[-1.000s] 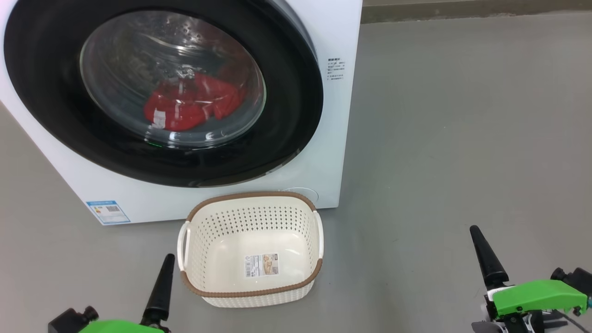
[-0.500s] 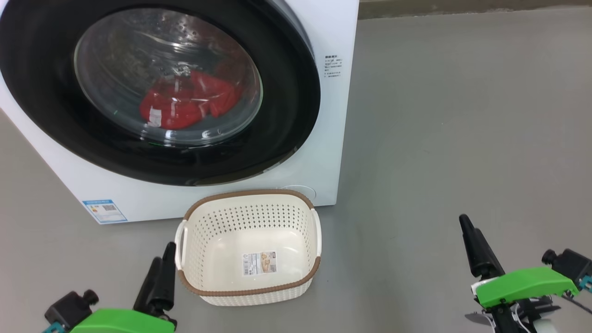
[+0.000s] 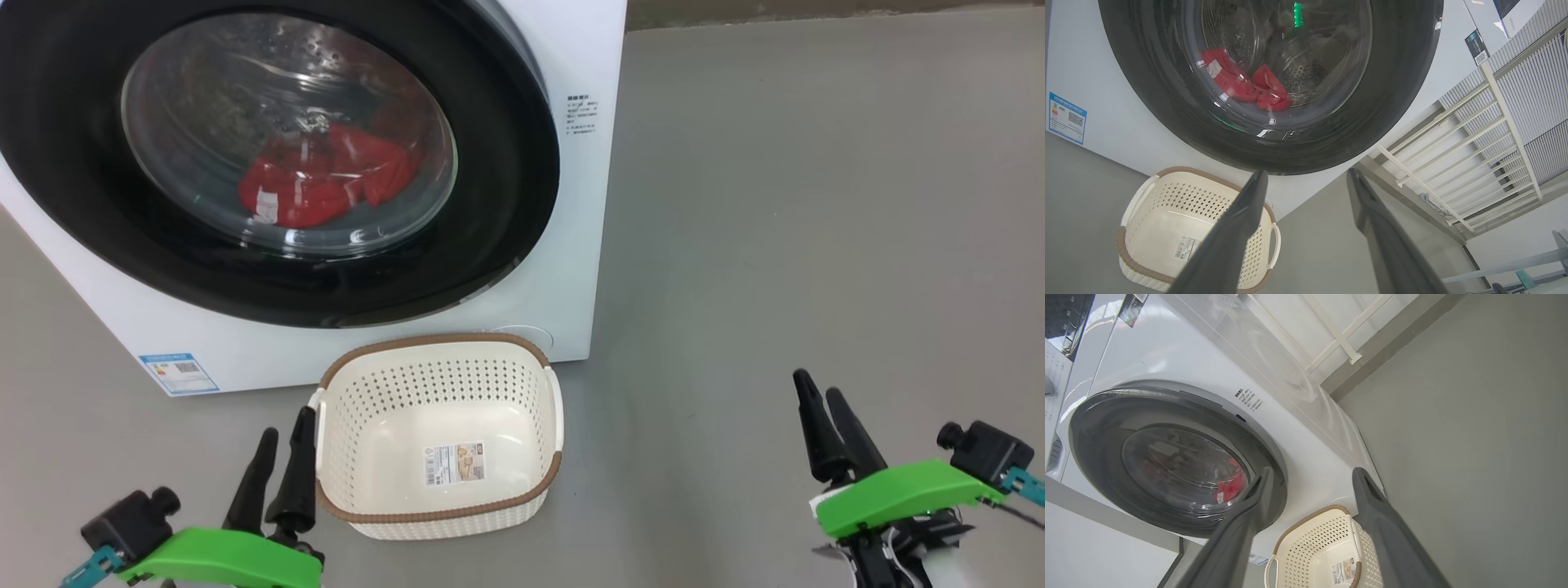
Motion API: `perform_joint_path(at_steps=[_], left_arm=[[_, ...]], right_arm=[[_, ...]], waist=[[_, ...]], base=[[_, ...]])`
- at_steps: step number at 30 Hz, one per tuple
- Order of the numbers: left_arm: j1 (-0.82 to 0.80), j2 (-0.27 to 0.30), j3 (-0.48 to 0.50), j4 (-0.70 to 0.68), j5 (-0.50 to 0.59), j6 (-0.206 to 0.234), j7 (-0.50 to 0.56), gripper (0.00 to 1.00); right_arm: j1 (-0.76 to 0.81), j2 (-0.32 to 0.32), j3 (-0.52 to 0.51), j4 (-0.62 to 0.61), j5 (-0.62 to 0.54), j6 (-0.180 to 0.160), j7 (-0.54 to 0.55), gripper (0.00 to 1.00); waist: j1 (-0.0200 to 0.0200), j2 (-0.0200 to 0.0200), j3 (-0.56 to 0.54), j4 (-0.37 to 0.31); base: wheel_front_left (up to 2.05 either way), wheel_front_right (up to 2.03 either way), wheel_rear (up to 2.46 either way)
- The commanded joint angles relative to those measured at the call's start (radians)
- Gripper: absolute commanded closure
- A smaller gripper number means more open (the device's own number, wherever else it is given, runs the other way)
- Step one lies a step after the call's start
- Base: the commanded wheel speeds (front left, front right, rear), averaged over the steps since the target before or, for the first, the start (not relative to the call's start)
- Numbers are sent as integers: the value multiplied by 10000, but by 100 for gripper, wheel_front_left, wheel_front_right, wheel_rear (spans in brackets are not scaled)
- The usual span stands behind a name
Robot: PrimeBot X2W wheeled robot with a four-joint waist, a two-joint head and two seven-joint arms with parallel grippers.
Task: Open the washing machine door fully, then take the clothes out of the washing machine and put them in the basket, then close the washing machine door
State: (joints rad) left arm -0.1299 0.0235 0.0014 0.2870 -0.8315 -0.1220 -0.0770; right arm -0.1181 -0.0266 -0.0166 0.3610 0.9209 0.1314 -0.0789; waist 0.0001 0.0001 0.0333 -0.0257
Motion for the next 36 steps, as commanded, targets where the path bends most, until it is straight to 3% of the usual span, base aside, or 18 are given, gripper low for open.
perform_joint_path(at_steps=[1, 36], left_arm=[[-480, 139, 150, -308, 327, 66, -140, 0], [-1122, 214, -19, -198, 3835, 263, -1150, 0]], right_arm=[[-594, -128, 178, -233, -306, -4, -134, 0], [-1161, -191, 657, -458, -4349, -6, -1136, 0]], waist=[[-1, -1, 10, -9], [-1, -1, 88, -67]], base=[[0, 0, 0], [0, 0, 0]])
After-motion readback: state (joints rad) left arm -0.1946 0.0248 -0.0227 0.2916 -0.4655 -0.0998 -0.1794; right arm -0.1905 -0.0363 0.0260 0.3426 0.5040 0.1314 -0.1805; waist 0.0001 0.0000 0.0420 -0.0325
